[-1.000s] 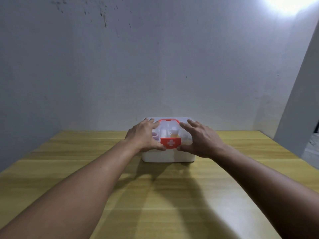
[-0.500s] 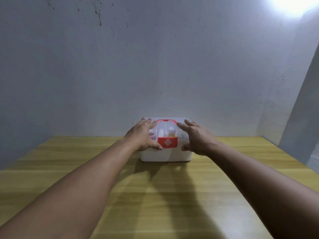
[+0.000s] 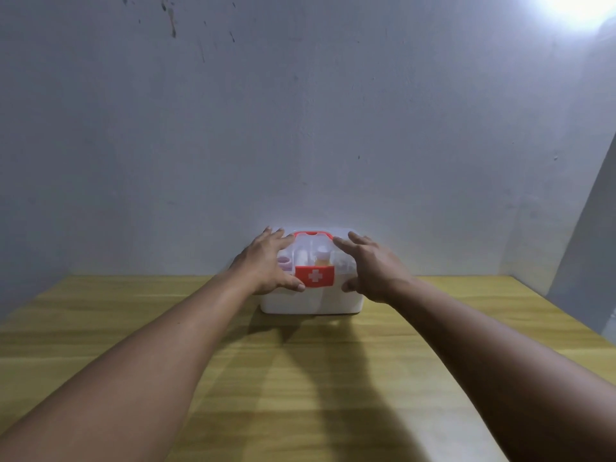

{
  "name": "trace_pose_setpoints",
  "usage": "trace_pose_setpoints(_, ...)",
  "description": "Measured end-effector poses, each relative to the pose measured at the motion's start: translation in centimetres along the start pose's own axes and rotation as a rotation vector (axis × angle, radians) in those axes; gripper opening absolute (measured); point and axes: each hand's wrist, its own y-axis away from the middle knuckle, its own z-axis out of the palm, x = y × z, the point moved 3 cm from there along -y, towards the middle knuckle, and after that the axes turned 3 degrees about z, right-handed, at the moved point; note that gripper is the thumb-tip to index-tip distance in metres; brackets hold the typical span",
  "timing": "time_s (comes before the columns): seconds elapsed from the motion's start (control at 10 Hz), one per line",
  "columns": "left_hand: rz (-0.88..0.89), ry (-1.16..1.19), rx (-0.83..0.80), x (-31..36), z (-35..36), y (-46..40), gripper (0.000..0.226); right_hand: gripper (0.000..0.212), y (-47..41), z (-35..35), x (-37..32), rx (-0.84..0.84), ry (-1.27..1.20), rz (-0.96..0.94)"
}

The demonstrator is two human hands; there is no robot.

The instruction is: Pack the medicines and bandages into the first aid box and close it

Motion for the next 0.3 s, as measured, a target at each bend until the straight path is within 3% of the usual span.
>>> trace_pose_setpoints(0.2,0.006,-0.024,-0.02,0.0,-0.1,0.1,0.113,0.096,0.0,0.0,0.0,-0.007,-0.002,-0.015)
trace_pose_setpoints(0.3,-0.025,-0.243,-0.044,0.8,0.2,1.1,0.127,0.106,0.7,0.6,0.3,-0.014,0.009,0.01)
